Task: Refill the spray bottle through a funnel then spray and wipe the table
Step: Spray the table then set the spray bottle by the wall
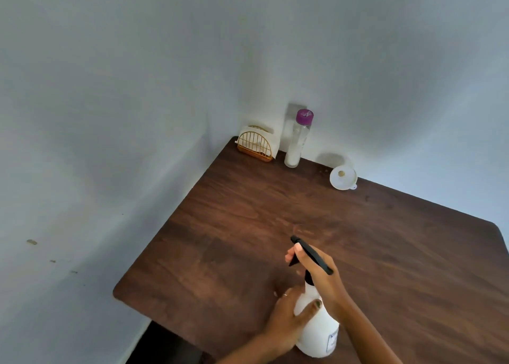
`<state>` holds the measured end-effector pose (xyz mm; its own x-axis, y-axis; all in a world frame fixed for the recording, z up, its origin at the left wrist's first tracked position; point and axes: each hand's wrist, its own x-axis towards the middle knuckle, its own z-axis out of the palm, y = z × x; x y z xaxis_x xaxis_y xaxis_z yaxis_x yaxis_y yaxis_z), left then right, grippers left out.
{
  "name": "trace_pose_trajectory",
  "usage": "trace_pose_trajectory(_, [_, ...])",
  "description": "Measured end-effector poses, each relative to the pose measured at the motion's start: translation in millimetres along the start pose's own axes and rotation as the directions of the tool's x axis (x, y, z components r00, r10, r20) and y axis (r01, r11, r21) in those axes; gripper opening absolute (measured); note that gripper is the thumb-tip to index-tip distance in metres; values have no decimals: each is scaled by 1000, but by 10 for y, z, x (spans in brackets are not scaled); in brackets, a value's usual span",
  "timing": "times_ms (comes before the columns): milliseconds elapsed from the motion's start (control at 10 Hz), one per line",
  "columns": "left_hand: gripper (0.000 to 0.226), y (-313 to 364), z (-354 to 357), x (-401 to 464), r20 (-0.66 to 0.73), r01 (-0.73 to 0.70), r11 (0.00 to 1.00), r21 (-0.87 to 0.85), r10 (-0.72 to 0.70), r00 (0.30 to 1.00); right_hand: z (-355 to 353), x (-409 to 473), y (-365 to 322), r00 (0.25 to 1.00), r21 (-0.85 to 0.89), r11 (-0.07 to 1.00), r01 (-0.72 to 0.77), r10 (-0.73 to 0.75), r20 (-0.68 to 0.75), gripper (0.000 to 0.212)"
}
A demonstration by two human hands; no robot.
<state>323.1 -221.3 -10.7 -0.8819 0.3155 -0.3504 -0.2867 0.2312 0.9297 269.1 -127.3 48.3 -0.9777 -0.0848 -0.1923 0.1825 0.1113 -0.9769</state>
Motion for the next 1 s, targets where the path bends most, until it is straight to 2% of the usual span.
trace_pose_trajectory(100, [19,128,258,14,-10,3,999,-51,-3,1000,-213,-31,34,998,-37,999,-30,31,50,34])
trace_pose_trajectory(200, [34,222,577,50,-48,53,993,-109,-59,997,-421,-60,70,994,-50,998,-48,53,95,38])
trace_pose_trajectory(400, [47,369,1209,-15,-139,12,968,-252,-48,989,-850,-240,187,993,-155,986,-61,76,92,46])
trace_pose_trajectory(500, [41,409,1476,-79,-156,21,963,-269,-65,986,-1085,-410,213,992,-119,993,-17,32,122,43])
trace_pose_trajectory(600, [42,408,1661,-89,-150,37,958,-285,-83,985,-1277,-508,199,983,-79,996,-50,63,171,41])
trace_pose_trajectory(700, [44,482,1876,-72,-84,76,968,-239,-99,992,-1551,-597,231,980,-115,987,-112,128,149,50])
trace_pose_trajectory(800, [24,491,2181,-76,-49,119,978,-171,-129,990,-1776,-731,320,977,-175,964,-199,210,45,63])
trace_pose_trajectory(900, [13,425,2415,-96,-58,186,971,-151,-196,979,-1915,-837,431,969,-262,936,-236,246,3,67])
trace_pose_trajectory(1000, [37,345,2539,-112,-52,180,966,-183,-193,980,-1982,-901,471,966,-230,938,-257,259,-26,65])
